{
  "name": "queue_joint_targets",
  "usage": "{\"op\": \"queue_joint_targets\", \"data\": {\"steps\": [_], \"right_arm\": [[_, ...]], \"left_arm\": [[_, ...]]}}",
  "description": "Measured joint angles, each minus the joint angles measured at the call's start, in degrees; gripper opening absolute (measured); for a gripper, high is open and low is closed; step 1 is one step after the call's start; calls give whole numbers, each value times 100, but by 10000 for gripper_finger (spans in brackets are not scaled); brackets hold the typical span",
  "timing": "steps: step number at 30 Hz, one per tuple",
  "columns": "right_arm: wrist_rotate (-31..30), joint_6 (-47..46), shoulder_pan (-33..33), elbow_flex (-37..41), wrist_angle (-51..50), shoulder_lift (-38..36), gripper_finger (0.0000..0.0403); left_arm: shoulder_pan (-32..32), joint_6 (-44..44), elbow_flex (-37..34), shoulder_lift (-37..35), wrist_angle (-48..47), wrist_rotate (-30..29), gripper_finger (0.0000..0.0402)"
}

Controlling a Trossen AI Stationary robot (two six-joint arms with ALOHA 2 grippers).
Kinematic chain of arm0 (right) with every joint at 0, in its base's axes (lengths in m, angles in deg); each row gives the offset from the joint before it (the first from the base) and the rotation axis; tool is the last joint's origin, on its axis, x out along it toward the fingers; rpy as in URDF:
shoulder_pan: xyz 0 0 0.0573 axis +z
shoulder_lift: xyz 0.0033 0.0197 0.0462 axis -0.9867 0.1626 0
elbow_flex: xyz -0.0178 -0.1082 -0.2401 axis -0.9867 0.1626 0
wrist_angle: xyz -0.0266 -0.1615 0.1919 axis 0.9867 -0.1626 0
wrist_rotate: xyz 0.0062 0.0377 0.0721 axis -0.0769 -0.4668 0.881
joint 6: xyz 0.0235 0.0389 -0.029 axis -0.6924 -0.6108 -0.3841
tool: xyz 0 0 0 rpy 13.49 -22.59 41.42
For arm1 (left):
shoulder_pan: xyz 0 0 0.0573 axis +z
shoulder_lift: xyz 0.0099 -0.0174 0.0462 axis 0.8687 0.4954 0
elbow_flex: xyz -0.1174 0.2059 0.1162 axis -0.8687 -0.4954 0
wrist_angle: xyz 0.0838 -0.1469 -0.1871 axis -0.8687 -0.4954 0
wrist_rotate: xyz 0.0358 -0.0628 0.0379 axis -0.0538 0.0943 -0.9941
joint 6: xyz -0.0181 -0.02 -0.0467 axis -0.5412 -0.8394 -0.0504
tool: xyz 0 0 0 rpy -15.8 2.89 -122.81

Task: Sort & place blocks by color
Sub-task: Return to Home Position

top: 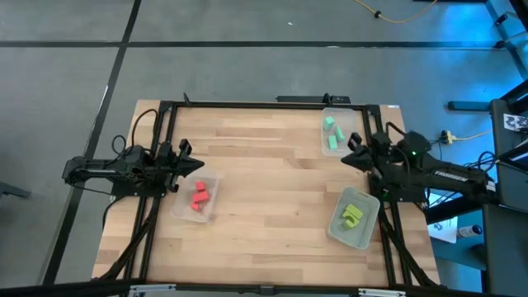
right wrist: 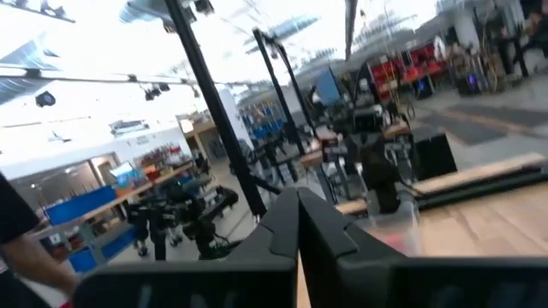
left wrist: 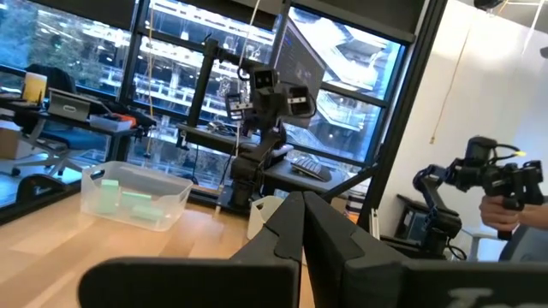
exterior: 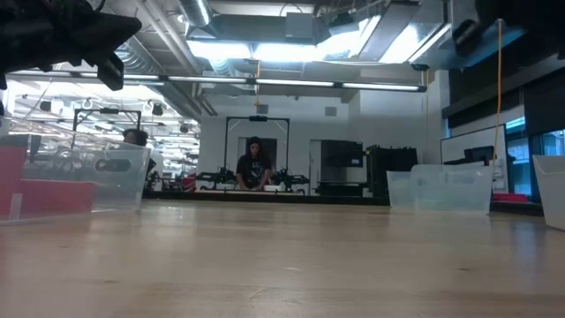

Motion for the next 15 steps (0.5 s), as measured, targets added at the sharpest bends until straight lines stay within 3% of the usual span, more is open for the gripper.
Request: {"op": "queue_joint_targets", "data": {"steps": [7,15], "right_arm": [[-103,-218,17,685,377,-1057,1],[-687,-216,791,1216,834,-1327,0]], "left_arm": [[0,0,0,0,-2,2,0],[0,0,0,0,-7,5,0]]}}
